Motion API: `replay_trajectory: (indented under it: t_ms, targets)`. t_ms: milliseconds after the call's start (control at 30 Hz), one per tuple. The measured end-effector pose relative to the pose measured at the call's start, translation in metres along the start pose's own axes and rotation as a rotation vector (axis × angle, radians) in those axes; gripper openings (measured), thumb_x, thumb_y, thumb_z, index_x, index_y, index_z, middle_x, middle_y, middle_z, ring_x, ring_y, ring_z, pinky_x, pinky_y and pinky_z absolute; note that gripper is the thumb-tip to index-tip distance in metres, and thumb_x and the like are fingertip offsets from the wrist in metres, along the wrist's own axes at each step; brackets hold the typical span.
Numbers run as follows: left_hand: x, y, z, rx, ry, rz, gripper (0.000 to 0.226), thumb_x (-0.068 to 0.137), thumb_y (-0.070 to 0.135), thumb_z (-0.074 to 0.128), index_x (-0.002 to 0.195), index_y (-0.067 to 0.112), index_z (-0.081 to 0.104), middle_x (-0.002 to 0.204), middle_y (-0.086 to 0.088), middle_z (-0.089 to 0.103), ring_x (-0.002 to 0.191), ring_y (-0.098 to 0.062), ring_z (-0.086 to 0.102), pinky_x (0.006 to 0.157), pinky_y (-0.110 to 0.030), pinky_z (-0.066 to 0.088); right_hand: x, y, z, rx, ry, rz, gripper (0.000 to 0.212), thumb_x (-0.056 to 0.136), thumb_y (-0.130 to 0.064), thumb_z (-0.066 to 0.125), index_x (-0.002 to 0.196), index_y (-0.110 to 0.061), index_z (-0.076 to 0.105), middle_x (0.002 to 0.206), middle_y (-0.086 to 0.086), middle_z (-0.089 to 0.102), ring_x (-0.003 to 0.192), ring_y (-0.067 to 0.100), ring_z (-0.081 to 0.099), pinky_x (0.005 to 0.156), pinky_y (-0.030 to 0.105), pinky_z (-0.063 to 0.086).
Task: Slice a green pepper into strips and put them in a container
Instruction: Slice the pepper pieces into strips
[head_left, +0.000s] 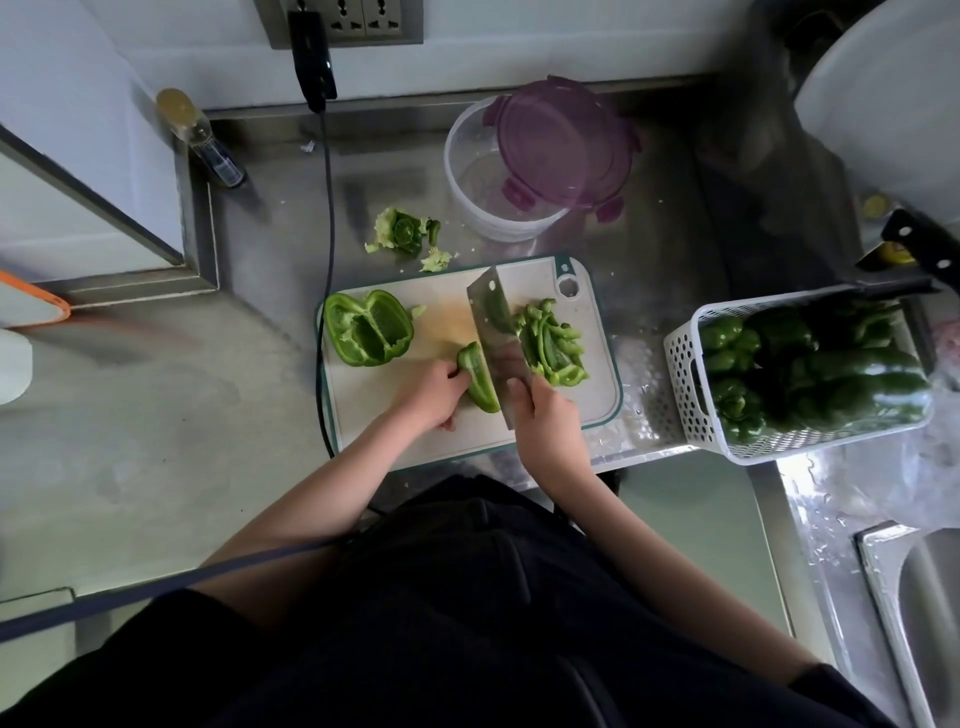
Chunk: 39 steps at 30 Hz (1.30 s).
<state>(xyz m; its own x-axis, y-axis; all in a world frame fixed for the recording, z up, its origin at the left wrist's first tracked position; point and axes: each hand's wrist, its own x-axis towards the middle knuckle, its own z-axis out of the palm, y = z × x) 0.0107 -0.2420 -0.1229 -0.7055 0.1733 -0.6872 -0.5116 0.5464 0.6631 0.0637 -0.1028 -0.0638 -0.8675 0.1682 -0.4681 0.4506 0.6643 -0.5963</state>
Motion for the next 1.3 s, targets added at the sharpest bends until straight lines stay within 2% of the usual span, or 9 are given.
replay_trajectory:
  t_ms: [267, 433, 633, 800, 933, 1033, 1167, 1300]
  targets:
    - [-0.002, 0.0, -0.003, -0.022, -0.016, 0.011, 0.031, 0.099, 0.024, 0.042, 0.07, 0.014, 0.049, 0.047, -0.006, 0.051, 0.036, -0.02, 0.048, 0.04, -0.023, 0.037, 0.002, 0.004, 0.014, -0.005, -0.027, 0.026, 0.029, 0.101, -0.035, 0.034, 0.09, -0.013, 0.049, 0.079, 0.012, 0.06, 0.069, 0.03, 0.056, 0.058, 0.031, 0.037]
    - [-0.003, 0.003, -0.003, -0.017, -0.004, -0.003, 0.03, 0.099, 0.024, 0.042, 0.071, 0.015, 0.05, 0.05, -0.006, 0.05, 0.038, -0.021, 0.048, 0.041, -0.024, 0.037, 0.005, 0.003, 0.022, -0.022, -0.018, 0.037, 0.032, 0.102, -0.035, 0.033, 0.089, -0.01, 0.049, 0.078, 0.011, 0.059, 0.068, 0.028, 0.055, 0.058, 0.032, 0.039]
    - [-0.004, 0.007, -0.002, -0.014, -0.007, -0.027, 0.03, 0.1, 0.023, 0.039, 0.073, 0.016, 0.05, 0.058, -0.007, 0.05, 0.037, -0.02, 0.047, 0.035, -0.022, 0.036, 0.005, 0.001, 0.033, -0.071, 0.017, 0.037, 0.034, 0.101, -0.038, 0.03, 0.089, -0.012, 0.048, 0.076, 0.01, 0.059, 0.067, 0.029, 0.057, 0.06, 0.04, 0.05]
    - [-0.002, 0.006, 0.001, -0.014, 0.012, -0.027, 0.026, 0.098, 0.022, 0.042, 0.082, 0.006, 0.055, 0.062, -0.01, 0.051, 0.036, -0.019, 0.047, 0.033, -0.02, 0.035, 0.007, -0.001, 0.034, -0.091, 0.021, 0.054, 0.035, 0.101, -0.039, 0.029, 0.09, -0.012, 0.049, 0.078, 0.01, 0.06, 0.07, 0.03, 0.058, 0.061, 0.04, 0.051]
    - [-0.001, 0.006, 0.0, 0.0, 0.016, -0.013, 0.03, 0.099, 0.022, 0.042, 0.07, 0.014, 0.048, 0.059, -0.006, 0.047, 0.04, -0.019, 0.047, 0.034, -0.02, 0.035, 0.022, -0.016, 0.033, -0.098, 0.018, 0.056, 0.038, 0.102, -0.038, 0.028, 0.09, -0.01, 0.049, 0.079, 0.011, 0.06, 0.071, 0.031, 0.058, 0.061, 0.038, 0.047]
    - [0.001, 0.004, -0.001, 0.04, -0.015, -0.025, 0.03, 0.099, 0.025, 0.04, 0.071, 0.017, 0.048, 0.055, -0.004, 0.049, 0.036, -0.018, 0.049, 0.041, -0.025, 0.039, 0.038, -0.029, 0.032, -0.101, 0.017, 0.037, 0.038, 0.102, -0.039, 0.027, 0.091, -0.01, 0.049, 0.082, 0.012, 0.06, 0.073, 0.032, 0.058, 0.062, 0.039, 0.048]
    - [0.002, 0.003, -0.002, 0.049, -0.021, -0.017, 0.032, 0.099, 0.024, 0.04, 0.068, 0.016, 0.047, 0.048, -0.003, 0.048, 0.031, -0.016, 0.048, 0.041, -0.023, 0.037, 0.044, -0.021, 0.021, -0.136, 0.029, 0.03, 0.038, 0.102, -0.038, 0.029, 0.091, -0.009, 0.051, 0.078, 0.011, 0.06, 0.071, 0.032, 0.057, 0.061, 0.037, 0.047]
    - [0.004, 0.0, -0.002, -0.007, -0.008, 0.006, 0.033, 0.098, 0.021, 0.042, 0.066, 0.015, 0.045, 0.045, -0.005, 0.048, 0.032, -0.019, 0.046, 0.04, -0.023, 0.033, 0.043, 0.0, 0.002, -0.055, 0.056, 0.062, 0.032, 0.102, -0.035, 0.033, 0.083, -0.013, 0.046, 0.068, 0.001, 0.05, 0.064, 0.025, 0.051, 0.054, 0.031, 0.033]
